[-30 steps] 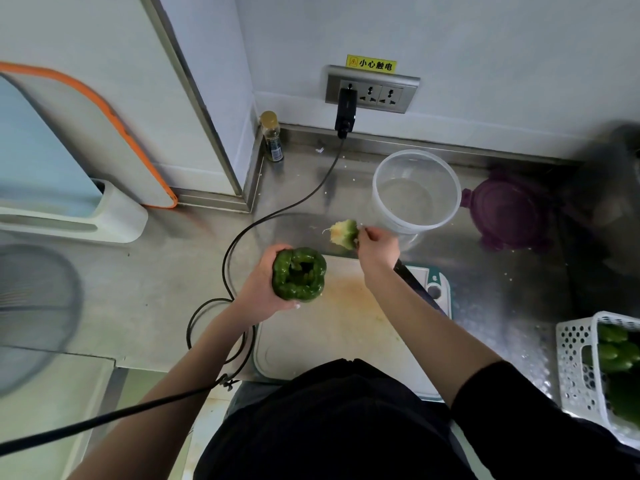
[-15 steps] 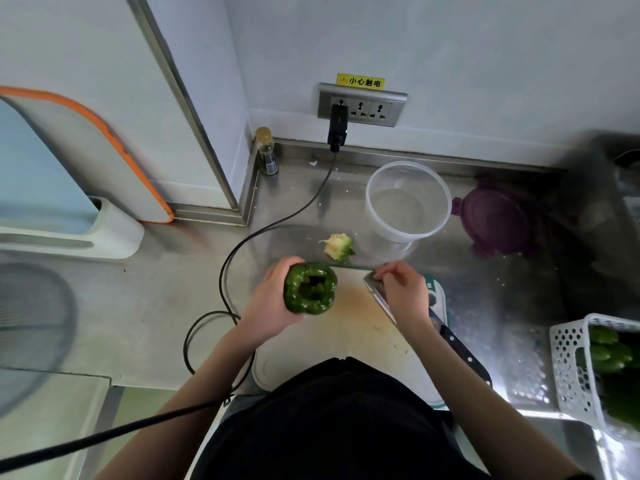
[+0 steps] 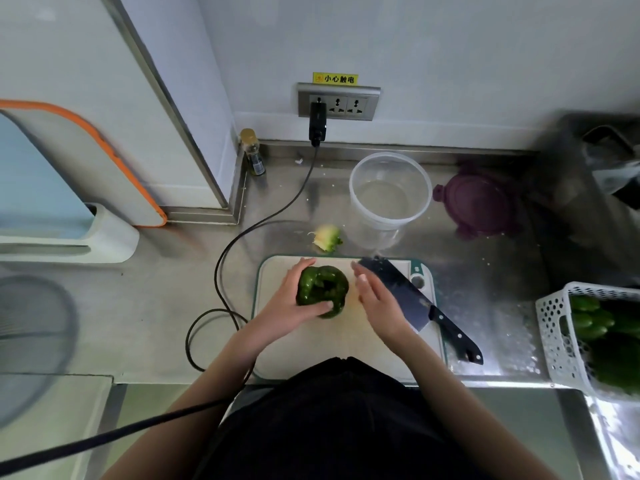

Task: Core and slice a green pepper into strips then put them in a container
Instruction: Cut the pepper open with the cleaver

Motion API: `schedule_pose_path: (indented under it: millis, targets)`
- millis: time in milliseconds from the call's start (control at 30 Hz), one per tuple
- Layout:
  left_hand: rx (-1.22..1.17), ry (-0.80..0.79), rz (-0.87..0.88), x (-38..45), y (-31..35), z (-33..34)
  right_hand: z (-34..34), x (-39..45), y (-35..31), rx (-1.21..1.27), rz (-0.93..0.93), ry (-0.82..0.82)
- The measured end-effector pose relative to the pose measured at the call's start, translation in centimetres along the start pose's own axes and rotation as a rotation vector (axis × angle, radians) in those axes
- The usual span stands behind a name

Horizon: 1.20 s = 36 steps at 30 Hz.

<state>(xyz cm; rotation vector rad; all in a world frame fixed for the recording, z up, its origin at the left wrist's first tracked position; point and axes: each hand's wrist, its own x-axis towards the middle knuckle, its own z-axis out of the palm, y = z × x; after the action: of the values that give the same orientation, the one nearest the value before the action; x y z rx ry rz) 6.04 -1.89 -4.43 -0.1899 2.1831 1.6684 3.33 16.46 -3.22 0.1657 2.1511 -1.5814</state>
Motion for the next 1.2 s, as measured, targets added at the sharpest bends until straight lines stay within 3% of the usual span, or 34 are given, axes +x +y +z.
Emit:
schedule_pose_path:
  millis: [100, 167, 333, 567, 800, 900, 1067, 1200]
  targets:
    - [-0.092, -0.057, -0.068, 0.0, 0.1, -0.5, -3.2, -0.8, 1.4, -0.164, -0.02, 0.359]
    - [-0.133, -0.075, -0.098, 0.0, 0.0, -0.5, -5.8, -1.4, 3.5, -0.306, 0.026, 0.451]
    - [-0.128, -0.039, -0.111, 0.0, 0.1, -0.4, -7.8, -1.8, 7.5, -0.717, 0.152, 0.211]
    - [-0.091, -0.04, -0.114, -0.3, -0.4, -0.2, -7.7, -1.7, 6.8, -0.866, 0.14, 0.295]
    - [0.017, 0.205, -0.025, -1.2, -1.5, 1.3, -8.7, -2.1, 6.7, -0.729, 0.149, 0.248]
    - [0.068, 0.198, 0.022, -1.5, -1.7, 1.3, -8.4, -3.0, 5.9, -0.681, 0.108, 0.247]
    - [0.145, 0.109, -0.011, -1.7, -0.3, 0.5, -7.2, -3.4, 4.7, -0.634, 0.196, 0.129]
    - [0.279, 0.107, -0.016, -1.6, 0.3, 0.5, -6.3, -3.7, 3.2, -0.58, 0.206, 0.15]
